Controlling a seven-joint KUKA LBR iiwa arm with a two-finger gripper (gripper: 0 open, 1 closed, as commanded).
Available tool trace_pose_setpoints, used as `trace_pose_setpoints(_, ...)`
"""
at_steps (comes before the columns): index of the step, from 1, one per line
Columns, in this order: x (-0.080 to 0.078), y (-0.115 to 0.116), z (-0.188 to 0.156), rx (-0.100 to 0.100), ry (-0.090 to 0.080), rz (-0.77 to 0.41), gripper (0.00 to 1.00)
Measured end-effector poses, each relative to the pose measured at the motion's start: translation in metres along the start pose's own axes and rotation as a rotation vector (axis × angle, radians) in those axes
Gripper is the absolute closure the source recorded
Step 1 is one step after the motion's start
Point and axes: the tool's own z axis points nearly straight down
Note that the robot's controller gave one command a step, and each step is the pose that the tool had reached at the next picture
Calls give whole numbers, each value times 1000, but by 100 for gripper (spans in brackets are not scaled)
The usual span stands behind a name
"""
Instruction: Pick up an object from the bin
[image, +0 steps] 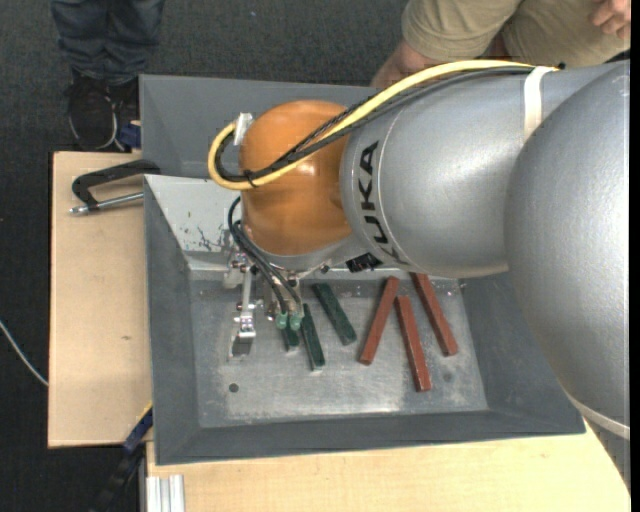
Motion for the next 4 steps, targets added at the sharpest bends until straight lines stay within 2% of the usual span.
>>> trace_pose_setpoints(1, 0, 0, 0, 0, 0, 0, 0)
trace_pose_setpoints(2, -9, -31, 61, -1, -4, -17, 0)
trace_pose_setpoints(3, -14, -41, 82, 3, 2, -11, 0)
trace_pose_setpoints(4, 15, -52, 72, 5, 10, 3, 0)
